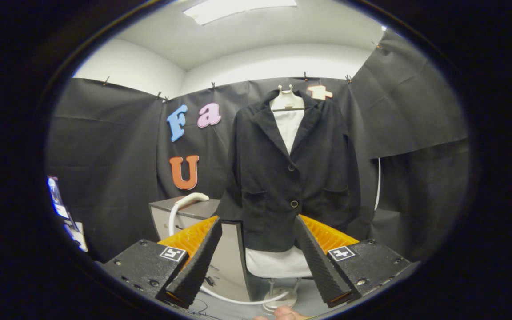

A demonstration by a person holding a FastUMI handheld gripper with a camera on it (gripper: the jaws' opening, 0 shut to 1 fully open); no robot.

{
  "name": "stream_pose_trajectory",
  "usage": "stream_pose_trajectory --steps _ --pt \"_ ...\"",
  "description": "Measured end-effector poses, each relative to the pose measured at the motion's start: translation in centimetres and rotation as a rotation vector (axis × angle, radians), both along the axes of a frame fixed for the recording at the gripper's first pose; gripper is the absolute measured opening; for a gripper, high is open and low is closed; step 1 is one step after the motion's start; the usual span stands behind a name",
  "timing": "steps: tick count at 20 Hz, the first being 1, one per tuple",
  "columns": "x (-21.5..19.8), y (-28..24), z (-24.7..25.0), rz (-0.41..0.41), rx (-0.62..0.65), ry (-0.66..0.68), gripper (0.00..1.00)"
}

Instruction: Iron the clothes twice with a garment steamer, once on the left side and once on the right side.

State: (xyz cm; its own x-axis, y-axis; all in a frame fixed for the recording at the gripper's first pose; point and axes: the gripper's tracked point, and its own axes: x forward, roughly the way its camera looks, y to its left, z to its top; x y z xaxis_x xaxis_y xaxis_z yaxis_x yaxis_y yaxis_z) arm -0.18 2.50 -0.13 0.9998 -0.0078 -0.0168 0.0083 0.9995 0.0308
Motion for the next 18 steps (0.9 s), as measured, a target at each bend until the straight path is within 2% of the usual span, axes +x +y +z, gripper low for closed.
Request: stream_pose_trajectory --steps 4,12,18 --pt "0.6 3.2 0.6 0.020 0.024 0.010 1.00" --pt "3.8 13.6 2.4 0.096 0.066 0.013 1.00" --pt "7.8 19.2 3.7 0.158 0.013 0.019 1.00"
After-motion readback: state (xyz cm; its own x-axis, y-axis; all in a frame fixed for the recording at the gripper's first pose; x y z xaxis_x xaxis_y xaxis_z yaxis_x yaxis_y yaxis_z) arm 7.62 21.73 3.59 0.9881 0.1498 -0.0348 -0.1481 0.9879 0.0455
